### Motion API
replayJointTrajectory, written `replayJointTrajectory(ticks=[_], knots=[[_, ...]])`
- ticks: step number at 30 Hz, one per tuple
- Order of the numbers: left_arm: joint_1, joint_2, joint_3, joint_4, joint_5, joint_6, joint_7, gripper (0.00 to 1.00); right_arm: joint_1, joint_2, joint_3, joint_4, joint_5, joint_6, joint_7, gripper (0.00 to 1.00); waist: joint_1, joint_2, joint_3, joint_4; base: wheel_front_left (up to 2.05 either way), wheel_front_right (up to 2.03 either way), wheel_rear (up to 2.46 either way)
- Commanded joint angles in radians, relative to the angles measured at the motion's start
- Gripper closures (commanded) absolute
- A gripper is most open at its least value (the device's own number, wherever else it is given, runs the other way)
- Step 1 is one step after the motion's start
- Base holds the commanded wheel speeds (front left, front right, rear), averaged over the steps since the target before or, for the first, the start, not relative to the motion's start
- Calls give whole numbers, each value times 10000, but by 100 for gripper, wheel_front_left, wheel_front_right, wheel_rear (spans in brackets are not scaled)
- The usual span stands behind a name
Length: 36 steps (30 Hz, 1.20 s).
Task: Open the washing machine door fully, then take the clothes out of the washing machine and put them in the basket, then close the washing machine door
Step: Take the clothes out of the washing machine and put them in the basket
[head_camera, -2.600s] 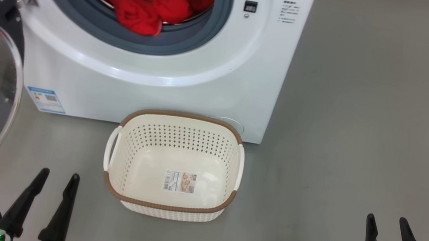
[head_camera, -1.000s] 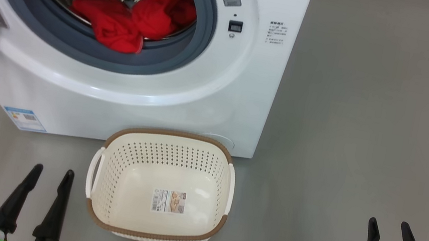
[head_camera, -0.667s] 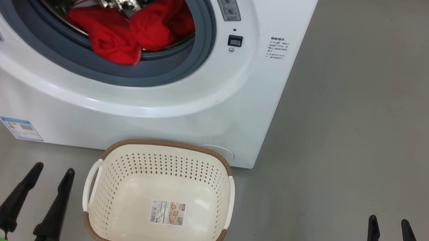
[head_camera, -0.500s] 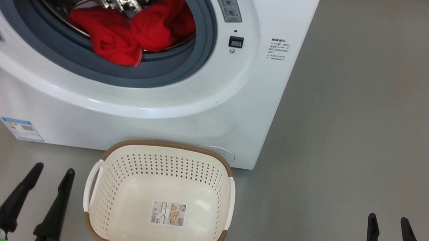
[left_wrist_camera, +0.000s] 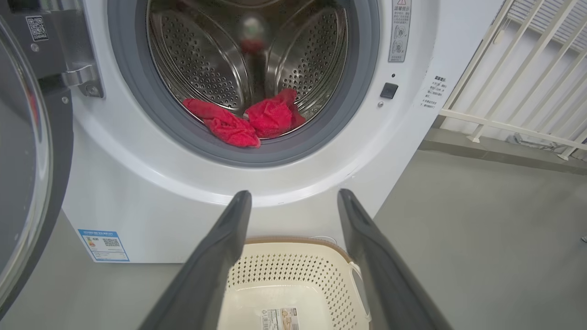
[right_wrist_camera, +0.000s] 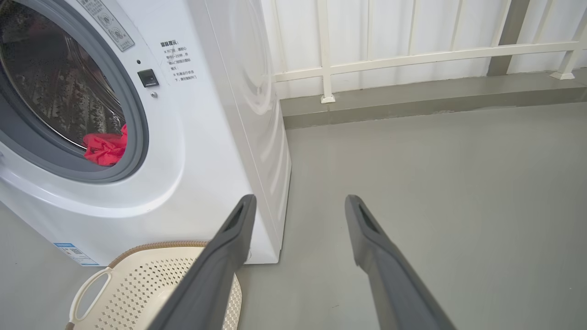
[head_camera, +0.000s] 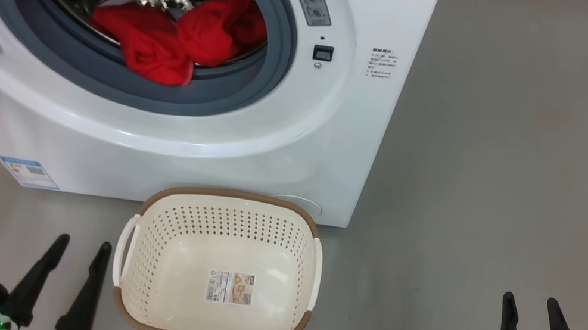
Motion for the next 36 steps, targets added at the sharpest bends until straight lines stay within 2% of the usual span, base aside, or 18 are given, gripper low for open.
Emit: replayJointTrajectory(ticks=[1, 5, 11, 15, 26, 36], knots=[[-505, 177, 213, 6, -4, 17, -49, 0, -288, -137, 299, -240, 39, 63, -94, 0, 0, 0, 100, -39, 0, 0, 0], [-957, 83, 259, 467, 159, 17, -49, 0, -360, -137, 343, -264, 87, 63, -94, 0, 0, 0, 294, -76, 0, 0, 0], [-2772, 53, -233, 1506, 315, 17, -49, 0, -721, -137, 539, -283, 213, 63, -94, 0, 0, 0, 989, -259, 0, 0, 0], [-4651, 211, -875, 2841, 302, 17, -49, 0, -1105, -137, 774, -309, 377, 63, -94, 0, 0, 0, 1734, -556, 0, 0, 0], [-8787, 777, -1678, 6381, -76, 17, 306, 0, -1828, -137, 1092, -459, 775, 63, -94, 0, 0, 0, 3289, -1268, 0, 0, 0], [-11286, 1072, -2427, 8499, -138, 17, 369, 0, -2252, -137, 1350, -571, 970, 63, -94, 0, 0, 0, 4025, -1776, 0, 0, 0]])
